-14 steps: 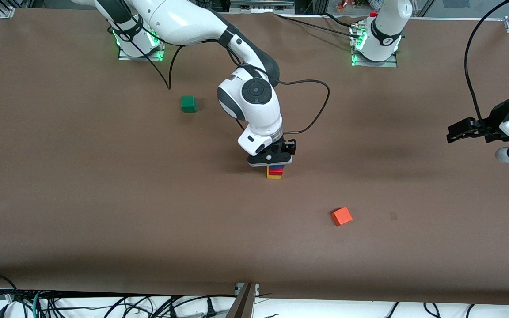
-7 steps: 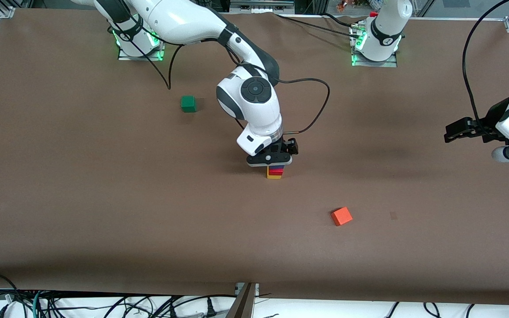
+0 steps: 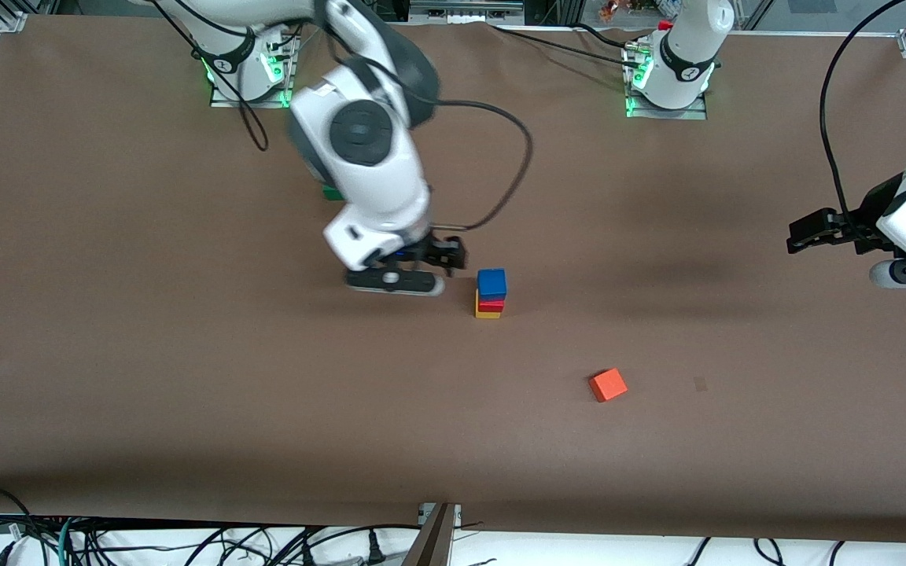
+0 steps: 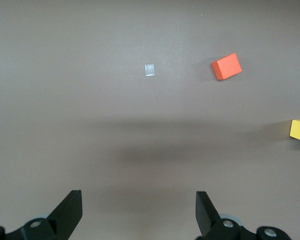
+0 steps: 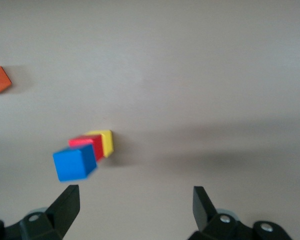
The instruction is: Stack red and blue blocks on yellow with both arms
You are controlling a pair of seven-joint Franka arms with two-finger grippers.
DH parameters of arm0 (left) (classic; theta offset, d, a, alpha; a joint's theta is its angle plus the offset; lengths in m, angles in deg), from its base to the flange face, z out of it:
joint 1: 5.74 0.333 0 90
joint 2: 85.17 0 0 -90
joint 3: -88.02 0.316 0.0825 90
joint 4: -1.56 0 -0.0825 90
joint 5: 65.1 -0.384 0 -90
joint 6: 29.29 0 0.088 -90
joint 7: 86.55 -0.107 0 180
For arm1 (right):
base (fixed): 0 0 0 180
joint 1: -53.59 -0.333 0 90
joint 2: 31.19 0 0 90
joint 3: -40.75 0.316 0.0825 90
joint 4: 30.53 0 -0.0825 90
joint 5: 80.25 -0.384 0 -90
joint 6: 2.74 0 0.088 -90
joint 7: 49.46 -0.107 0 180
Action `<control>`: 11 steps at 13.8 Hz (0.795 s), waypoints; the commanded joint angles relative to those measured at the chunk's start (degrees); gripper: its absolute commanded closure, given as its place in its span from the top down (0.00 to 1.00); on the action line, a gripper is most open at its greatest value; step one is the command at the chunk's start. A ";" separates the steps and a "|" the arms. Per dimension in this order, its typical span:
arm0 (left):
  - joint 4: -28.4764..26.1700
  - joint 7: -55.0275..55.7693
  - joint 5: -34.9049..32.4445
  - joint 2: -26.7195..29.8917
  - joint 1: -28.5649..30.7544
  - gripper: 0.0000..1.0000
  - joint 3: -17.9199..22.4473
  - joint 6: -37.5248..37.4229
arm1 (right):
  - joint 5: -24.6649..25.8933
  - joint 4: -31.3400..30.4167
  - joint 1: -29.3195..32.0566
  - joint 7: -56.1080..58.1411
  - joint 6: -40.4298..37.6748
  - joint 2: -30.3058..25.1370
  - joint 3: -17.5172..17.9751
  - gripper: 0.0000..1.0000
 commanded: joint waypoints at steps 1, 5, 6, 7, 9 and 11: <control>0.78 -0.74 0.98 0.11 -0.11 1.00 0.12 -0.21 | -2.78 -10.00 3.62 6.24 -4.11 -10.57 -0.73 1.00; 0.79 -0.91 0.89 0.02 -0.11 1.00 0.12 -0.21 | -2.87 -21.61 4.15 15.66 -9.56 -24.21 -7.32 1.00; 0.79 -0.91 0.89 0.02 -0.11 1.00 0.12 -0.21 | -2.87 -24.16 4.24 18.19 -9.75 -26.59 -8.46 1.00; 0.79 -0.91 0.81 0.02 -0.02 1.00 0.12 -0.21 | -2.79 -26.62 4.85 22.05 -9.75 -28.87 -9.43 1.00; 0.79 -0.91 0.80 0.02 -0.11 1.00 0.12 -0.21 | -2.26 -30.23 9.31 25.76 -9.84 -32.66 -8.56 1.00; 0.88 -0.83 0.80 0.02 -0.11 1.00 0.12 -0.21 | -1.91 -33.13 12.92 29.37 -9.84 -35.47 -7.33 1.00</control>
